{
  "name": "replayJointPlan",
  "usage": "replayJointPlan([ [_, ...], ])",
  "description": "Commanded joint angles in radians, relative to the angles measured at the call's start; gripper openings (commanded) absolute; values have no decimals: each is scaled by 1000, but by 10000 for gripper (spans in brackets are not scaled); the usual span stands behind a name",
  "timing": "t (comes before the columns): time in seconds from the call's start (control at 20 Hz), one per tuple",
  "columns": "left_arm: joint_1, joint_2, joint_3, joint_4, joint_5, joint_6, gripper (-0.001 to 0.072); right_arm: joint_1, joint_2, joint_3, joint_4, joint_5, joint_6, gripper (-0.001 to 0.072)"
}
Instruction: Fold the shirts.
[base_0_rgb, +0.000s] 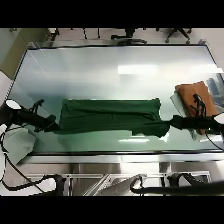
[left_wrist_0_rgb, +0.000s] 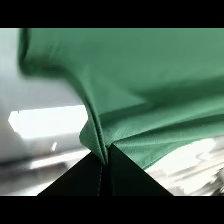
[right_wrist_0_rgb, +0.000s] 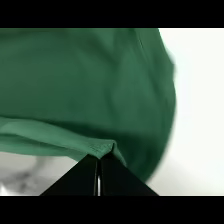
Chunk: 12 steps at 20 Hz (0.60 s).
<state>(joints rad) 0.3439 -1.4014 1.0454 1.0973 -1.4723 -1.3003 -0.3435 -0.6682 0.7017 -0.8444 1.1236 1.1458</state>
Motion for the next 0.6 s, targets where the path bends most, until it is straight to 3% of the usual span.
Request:
replayJointPlan([
  [0.0,-23,-76,203,-114,0,1,11,35,-185,134,140,-117,-108,26],
  [0.3,-155,-357,493,-85,111,1,13,148,-490,285,142,-278,-173,26],
  [0.55,-164,-538,671,-65,18,-26,12,158,-564,335,142,-320,-193,32],
])
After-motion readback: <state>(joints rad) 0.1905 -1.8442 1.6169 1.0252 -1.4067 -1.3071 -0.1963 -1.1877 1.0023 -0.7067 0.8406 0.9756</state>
